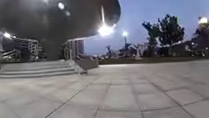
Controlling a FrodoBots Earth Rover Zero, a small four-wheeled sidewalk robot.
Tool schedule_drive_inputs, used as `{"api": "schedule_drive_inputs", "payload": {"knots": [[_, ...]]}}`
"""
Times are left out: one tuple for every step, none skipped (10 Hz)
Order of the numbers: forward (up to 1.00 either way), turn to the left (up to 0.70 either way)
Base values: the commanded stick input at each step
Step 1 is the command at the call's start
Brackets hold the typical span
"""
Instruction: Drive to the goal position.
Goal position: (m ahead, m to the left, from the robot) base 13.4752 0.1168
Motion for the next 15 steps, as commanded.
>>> {"api": "schedule_drive_inputs", "payload": {"knots": [[0.70,0.00],[0.70,0.00],[0.70,0.00],[0.70,0.00],[0.70,0.00],[0.70,0.00],[0.70,0.00],[0.70,0.00],[0.70,0.00],[0.70,0.00],[0.70,0.00],[0.70,0.00],[0.70,0.00],[0.70,0.00],[0.70,0.00]]}}
